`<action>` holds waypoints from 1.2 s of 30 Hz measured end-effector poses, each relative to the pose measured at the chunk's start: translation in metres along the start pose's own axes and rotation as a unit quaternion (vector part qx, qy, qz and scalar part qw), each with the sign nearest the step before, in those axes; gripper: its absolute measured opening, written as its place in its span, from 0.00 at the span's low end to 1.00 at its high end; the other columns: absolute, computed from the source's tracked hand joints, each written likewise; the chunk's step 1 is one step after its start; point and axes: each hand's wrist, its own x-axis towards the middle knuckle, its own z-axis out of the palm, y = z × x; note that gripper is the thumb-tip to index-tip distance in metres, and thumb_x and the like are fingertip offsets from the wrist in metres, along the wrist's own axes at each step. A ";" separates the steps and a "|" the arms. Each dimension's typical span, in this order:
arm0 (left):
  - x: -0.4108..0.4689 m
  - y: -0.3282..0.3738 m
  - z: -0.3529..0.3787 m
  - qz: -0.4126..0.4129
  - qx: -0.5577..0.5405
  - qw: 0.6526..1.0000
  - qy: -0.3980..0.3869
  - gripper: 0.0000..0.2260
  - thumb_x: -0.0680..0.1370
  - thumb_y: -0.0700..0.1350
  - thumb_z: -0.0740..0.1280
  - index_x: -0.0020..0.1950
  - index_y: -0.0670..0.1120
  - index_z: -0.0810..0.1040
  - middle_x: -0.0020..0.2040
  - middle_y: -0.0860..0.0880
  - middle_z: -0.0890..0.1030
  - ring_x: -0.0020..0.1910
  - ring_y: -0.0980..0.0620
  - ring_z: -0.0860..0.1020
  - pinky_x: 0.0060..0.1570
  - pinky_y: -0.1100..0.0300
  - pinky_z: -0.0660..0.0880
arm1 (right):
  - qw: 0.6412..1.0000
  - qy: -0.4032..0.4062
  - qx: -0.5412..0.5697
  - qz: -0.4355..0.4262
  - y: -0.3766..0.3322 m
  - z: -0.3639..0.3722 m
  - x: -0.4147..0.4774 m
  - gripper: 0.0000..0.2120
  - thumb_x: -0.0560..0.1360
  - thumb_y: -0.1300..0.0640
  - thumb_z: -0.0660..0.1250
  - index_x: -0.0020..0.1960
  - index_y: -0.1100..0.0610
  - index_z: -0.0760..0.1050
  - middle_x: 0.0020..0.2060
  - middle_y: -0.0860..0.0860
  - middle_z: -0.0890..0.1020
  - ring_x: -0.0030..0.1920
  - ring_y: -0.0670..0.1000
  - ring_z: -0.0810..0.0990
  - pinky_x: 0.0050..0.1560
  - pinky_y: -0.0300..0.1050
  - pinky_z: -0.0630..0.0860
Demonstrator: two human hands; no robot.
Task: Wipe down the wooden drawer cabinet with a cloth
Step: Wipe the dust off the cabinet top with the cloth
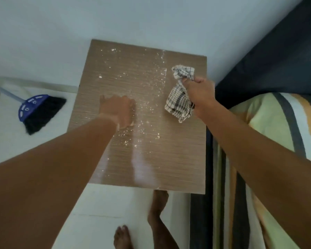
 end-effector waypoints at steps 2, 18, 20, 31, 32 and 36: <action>0.012 -0.002 0.002 -0.012 0.050 0.998 -0.033 0.31 0.71 0.54 0.77 0.71 0.54 0.71 0.69 0.49 0.76 0.71 0.43 0.71 0.75 0.34 0.52 | 0.996 0.039 -0.039 -0.070 -0.020 0.010 0.039 0.08 0.76 0.54 0.73 0.46 0.59 0.84 0.46 0.60 0.86 0.46 0.61 0.86 0.52 0.65 0.81; 0.034 -0.009 0.018 -0.033 0.070 0.996 -0.053 0.41 0.75 0.55 0.73 0.81 0.59 0.51 0.83 0.53 0.51 0.81 0.45 0.56 0.75 0.32 0.42 | 0.766 -0.075 -0.548 -0.327 0.001 0.111 0.148 0.27 0.84 0.42 0.47 0.81 0.51 0.56 0.80 0.52 0.58 0.78 0.58 0.55 0.75 0.59 0.55; 0.034 -0.010 0.019 -0.037 0.064 0.996 -0.050 0.42 0.74 0.55 0.74 0.81 0.60 0.52 0.83 0.53 0.51 0.80 0.45 0.56 0.75 0.33 0.41 | 0.753 -0.103 -0.547 -0.350 0.000 0.114 0.152 0.27 0.84 0.43 0.47 0.81 0.50 0.58 0.79 0.51 0.59 0.78 0.57 0.55 0.75 0.57 0.53; 0.028 -0.019 0.019 -0.008 0.047 0.999 -0.024 0.43 0.70 0.60 0.75 0.80 0.61 0.56 0.81 0.54 0.60 0.79 0.46 0.61 0.73 0.33 0.39 | 0.756 -0.151 -0.523 -0.362 0.058 0.069 0.070 0.25 0.85 0.45 0.47 0.80 0.50 0.59 0.81 0.48 0.59 0.81 0.54 0.53 0.80 0.55 0.46; 0.027 -0.020 0.019 0.000 0.055 0.998 -0.026 0.43 0.70 0.61 0.75 0.80 0.61 0.57 0.81 0.54 0.59 0.79 0.46 0.61 0.73 0.32 0.39 | 0.758 -0.157 -0.524 -0.356 0.069 0.065 0.052 0.25 0.85 0.44 0.47 0.81 0.49 0.57 0.81 0.48 0.58 0.81 0.54 0.52 0.80 0.55 0.45; 0.022 -0.026 0.020 0.024 0.052 0.998 -0.019 0.42 0.71 0.63 0.73 0.80 0.58 0.59 0.81 0.53 0.60 0.77 0.42 0.64 0.73 0.31 0.39 | 0.750 -0.152 -0.545 -0.342 0.122 0.049 -0.031 0.26 0.85 0.42 0.46 0.82 0.46 0.53 0.82 0.45 0.55 0.82 0.53 0.50 0.80 0.55 0.44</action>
